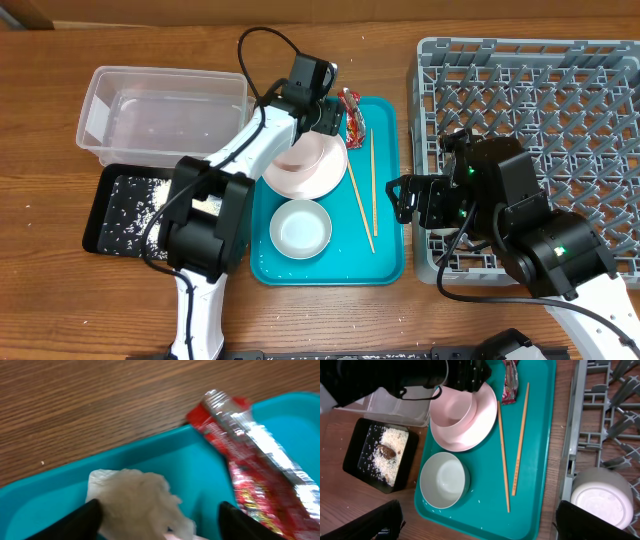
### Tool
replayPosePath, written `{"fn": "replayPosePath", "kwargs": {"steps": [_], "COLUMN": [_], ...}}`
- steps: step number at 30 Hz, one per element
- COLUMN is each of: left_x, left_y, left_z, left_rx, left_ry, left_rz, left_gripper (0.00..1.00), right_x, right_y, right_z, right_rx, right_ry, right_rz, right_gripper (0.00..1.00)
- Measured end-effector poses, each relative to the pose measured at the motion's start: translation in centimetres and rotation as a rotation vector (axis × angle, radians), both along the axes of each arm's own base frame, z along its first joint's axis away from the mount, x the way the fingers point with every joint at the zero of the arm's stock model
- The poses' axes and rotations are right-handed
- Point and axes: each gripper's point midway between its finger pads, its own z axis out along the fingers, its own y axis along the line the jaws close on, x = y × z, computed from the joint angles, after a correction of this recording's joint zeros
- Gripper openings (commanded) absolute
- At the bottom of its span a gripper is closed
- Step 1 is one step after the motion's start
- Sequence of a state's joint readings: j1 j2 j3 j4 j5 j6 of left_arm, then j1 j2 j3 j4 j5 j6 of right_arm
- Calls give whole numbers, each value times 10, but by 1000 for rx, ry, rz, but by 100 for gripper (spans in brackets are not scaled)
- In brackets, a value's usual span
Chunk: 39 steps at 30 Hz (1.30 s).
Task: Sort waste into correct bins and load items into the dishwasher
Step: 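Pick the crumpled tissue and drop it into the clear bin, left gripper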
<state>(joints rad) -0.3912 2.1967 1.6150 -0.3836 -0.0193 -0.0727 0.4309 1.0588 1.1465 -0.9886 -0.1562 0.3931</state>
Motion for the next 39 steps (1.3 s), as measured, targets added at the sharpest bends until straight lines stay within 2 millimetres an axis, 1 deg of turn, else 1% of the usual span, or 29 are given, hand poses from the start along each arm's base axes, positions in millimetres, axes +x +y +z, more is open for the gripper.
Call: {"fn": "replayPosePath", "kwargs": {"steps": [2, 4, 5, 6, 9, 11, 14, 17, 19, 23, 26, 27, 28, 29, 30, 31, 32, 33, 34, 35, 36, 39], "left_x": [3, 5, 7, 8, 11, 14, 16, 10, 0, -28, -44, -48, -48, -49, -50, -50, -49, -47, -43, -37, -31, -19], "left_y": [3, 6, 7, 8, 8, 8, 8, 19, 36, 84, 123, 141, 149, 162, 172, 180, 188, 192, 192, 188, 179, 144], "left_z": [-5, -5, -4, -2, 5, 14, 36, 65, 86, 121, 135, 139, 140, 141, 140, 140, 140, 140, 141, 142, 144, 150], "left_rx": [20, 35, 39, 40, 45, 37, 24, 21, 35, 76, 99, 107, 110, 113, 115, 112, 104, 86, 57, 29, -6, -61], "left_ry": [-8, -18, -25, -30, -32, -32, -23, -6, 12, 59, 87, 94, 96, 101, 107, 111, 113, 113, 106, 96, 89, 54], "left_rz": [13, 25, 28, 34, 44, 60, 91, 143, 209, 376, 503, 554, 579, 615, 640, 663, 682, 688, 675, 644, 595, 428], "left_gripper": [40, 17, 8, 4, 4, 4, 4, 4, 4, 4, 4, 4, 4, 6, 27, 42, 53, 68, 83, 84, 82, 82], "right_x": [0, 0, 0, 0, 0, 0, 0, -1, -1, -1, -1, -1, -1, -1, -1, -1, -1, -1, -1, -1, -1, -1], "right_y": [0, 0, 0, 0, 0, 0, 0, 0, -1, 0, -1, -1, -1, -1, -1, -1, -1, -1, -1, -1, -1, -1], "right_z": [0, 0, 0, 0, 0, 0, 0, -1, -1, -1, -1, -1, -1, -1, -1, -1, -2, -1, -2, -2, -2, -2], "right_rx": [0, 0, 0, 0, 0, 0, 0, -2, -4, -4, -4, -4, -4, -4, -4, -4, -4, -4, -4, -4, -4, -4], "right_ry": [0, 0, 0, 0, 0, 0, 0, 4, 8, 7, 7, 8, 7, 7, 8, 7, 8, 8, 8, 8, 8, 9], "right_rz": [0, 0, 0, 0, 0, 0, 0, 0, 0, 1, 0, 0, 0, 0, 1, 0, 0, 0, 0, 0, 0, 0], "right_gripper": [100, 100, 100, 100, 100, 100, 100, 100, 100, 100, 100, 100, 100, 100, 100, 100, 100, 100, 100, 100, 100, 100]}}
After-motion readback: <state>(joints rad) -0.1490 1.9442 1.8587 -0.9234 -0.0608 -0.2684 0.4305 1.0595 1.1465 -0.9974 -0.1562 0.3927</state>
